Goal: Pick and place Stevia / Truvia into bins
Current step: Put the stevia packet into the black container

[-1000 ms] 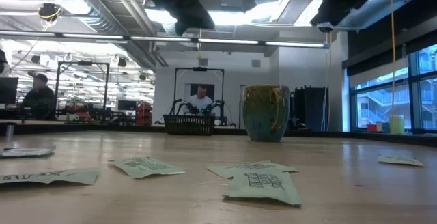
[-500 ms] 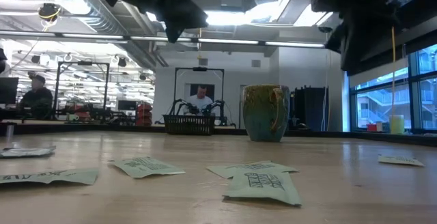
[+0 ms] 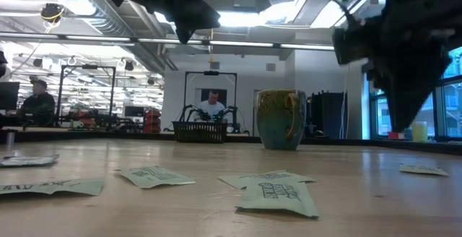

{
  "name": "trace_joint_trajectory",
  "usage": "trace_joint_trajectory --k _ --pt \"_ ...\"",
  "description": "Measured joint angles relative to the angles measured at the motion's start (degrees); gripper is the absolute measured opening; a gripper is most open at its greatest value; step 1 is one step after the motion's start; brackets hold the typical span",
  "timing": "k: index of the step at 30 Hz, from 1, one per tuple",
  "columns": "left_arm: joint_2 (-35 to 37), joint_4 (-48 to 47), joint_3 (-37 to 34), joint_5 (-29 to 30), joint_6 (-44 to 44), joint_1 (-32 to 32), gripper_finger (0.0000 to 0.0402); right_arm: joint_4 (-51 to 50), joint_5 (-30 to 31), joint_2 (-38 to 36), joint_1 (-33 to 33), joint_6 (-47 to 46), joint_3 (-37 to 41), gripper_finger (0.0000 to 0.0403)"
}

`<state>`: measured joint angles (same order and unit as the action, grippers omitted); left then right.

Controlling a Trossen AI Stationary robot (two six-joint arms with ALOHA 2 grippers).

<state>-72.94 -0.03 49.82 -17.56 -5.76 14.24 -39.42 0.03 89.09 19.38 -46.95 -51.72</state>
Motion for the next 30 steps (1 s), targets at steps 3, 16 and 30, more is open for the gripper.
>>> trace_joint_trajectory --k 3,16,30 --pt "0.0 -0.1 0.0 0.0 0.1 0.0 0.0072 0.0 0.3 2.4 0.2 -6.4 0.0 0.0119" --pt "0.0 -0.2 0.0 0.0 0.0 0.0 0.0072 1.3 1.4 10.8 4.2 -14.2 -0.5 0.0092" --pt "0.0 -0.2 0.0 0.0 0.0 0.0 0.0072 0.6 2.5 10.5 4.3 -14.1 -0.2 0.0023"
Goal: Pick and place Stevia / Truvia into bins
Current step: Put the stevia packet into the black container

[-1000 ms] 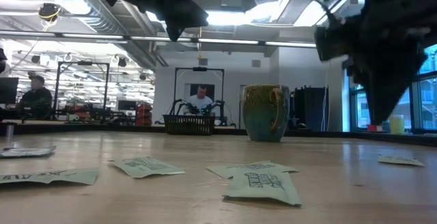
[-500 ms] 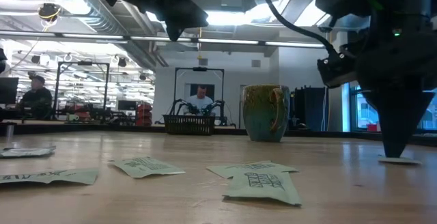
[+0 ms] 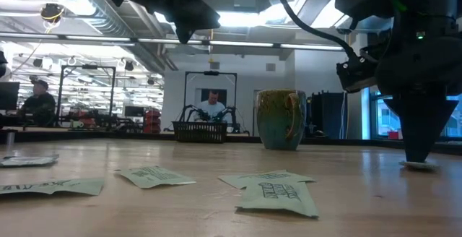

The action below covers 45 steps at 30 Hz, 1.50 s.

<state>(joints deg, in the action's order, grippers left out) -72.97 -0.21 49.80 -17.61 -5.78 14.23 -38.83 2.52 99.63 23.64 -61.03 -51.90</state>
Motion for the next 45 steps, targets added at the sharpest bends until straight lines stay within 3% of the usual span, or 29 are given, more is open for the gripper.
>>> trace_joint_trajectory --k 10,16,22,29,36,45 --pt "0.0 0.0 0.0 0.0 -0.7 0.0 0.0072 0.2 -1.1 -8.1 -0.1 2.9 0.4 0.0004" --pt "0.0 0.0 0.0 0.7 -13.3 0.0 0.0072 -0.1 4.9 -17.2 -1.5 3.5 0.0 0.0002" --pt "0.0 0.0 0.0 2.0 -23.2 0.0 0.0072 -0.9 11.1 -22.6 -5.6 14.5 -6.0 0.0002" --pt "0.0 0.9 0.0 2.9 -26.9 -0.3 0.0073 -3.9 18.5 -20.7 -13.7 33.0 -19.1 0.0001" --pt "0.0 4.9 0.0 3.0 -29.5 -0.3 0.0073 -3.6 18.9 -15.1 -20.7 47.2 -28.7 0.0001" --pt "0.0 6.6 0.0 3.1 -28.2 -0.3 0.0073 -3.4 18.8 -6.3 -22.7 58.1 -36.5 0.0"
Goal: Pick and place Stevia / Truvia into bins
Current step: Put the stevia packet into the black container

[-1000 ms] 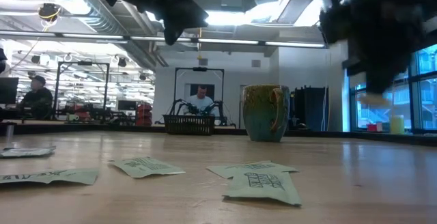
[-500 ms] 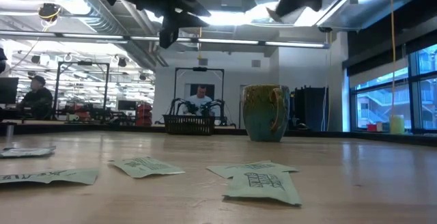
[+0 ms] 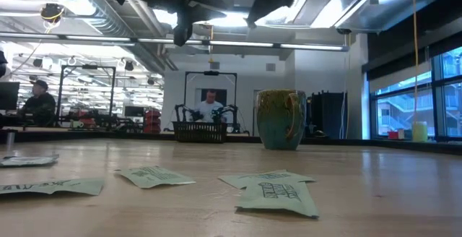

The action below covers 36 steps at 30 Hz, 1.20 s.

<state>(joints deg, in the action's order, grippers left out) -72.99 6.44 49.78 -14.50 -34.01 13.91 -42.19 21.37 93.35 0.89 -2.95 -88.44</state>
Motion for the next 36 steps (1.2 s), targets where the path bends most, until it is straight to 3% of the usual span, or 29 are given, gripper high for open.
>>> trace_joint_trajectory --k 14,20,29,36 --pt "0.0 -0.2 0.0 3.4 -3.7 0.1 0.0154 0.3 0.0 4.1 -0.3 5.9 -4.8 0.0" --pt "0.0 -0.4 0.0 3.2 -3.8 0.1 0.0161 2.6 0.0 4.1 -1.1 6.5 -4.8 0.0" --pt "0.0 -1.4 0.0 6.3 -3.8 0.1 0.0137 6.4 0.0 4.1 -1.2 6.5 -4.8 0.0" --pt "0.0 -4.1 0.0 9.2 -0.6 0.6 0.0059 6.4 0.0 4.1 -1.2 6.3 -4.8 0.0005"
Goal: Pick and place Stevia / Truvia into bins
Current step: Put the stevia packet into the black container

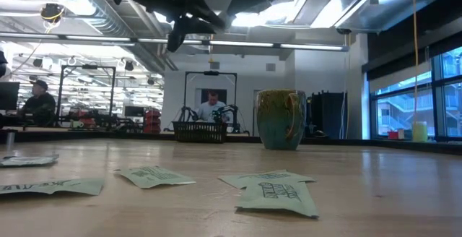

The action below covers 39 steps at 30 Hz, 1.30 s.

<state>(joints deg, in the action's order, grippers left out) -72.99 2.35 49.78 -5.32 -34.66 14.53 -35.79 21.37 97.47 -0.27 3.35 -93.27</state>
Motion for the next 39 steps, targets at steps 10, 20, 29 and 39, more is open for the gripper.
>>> trace_joint_trajectory --k 10,20,29,39 --pt "0.0 -0.3 0.0 0.0 1.4 0.2 0.0006 -3.4 0.0 -0.4 -0.2 -0.4 0.0 0.0066" --pt "0.0 -9.0 0.0 4.7 8.0 5.3 0.0005 -22.9 0.0 -9.1 -0.9 -14.0 1.2 0.0139" --pt "-2.7 -11.8 0.1 6.8 13.3 18.1 0.0004 -17.1 0.0 -23.3 0.4 -24.1 15.1 0.014" --pt "-19.2 -8.6 4.4 -8.4 11.9 26.9 0.0004 -13.0 0.0 -28.0 0.8 -30.6 23.7 0.014"
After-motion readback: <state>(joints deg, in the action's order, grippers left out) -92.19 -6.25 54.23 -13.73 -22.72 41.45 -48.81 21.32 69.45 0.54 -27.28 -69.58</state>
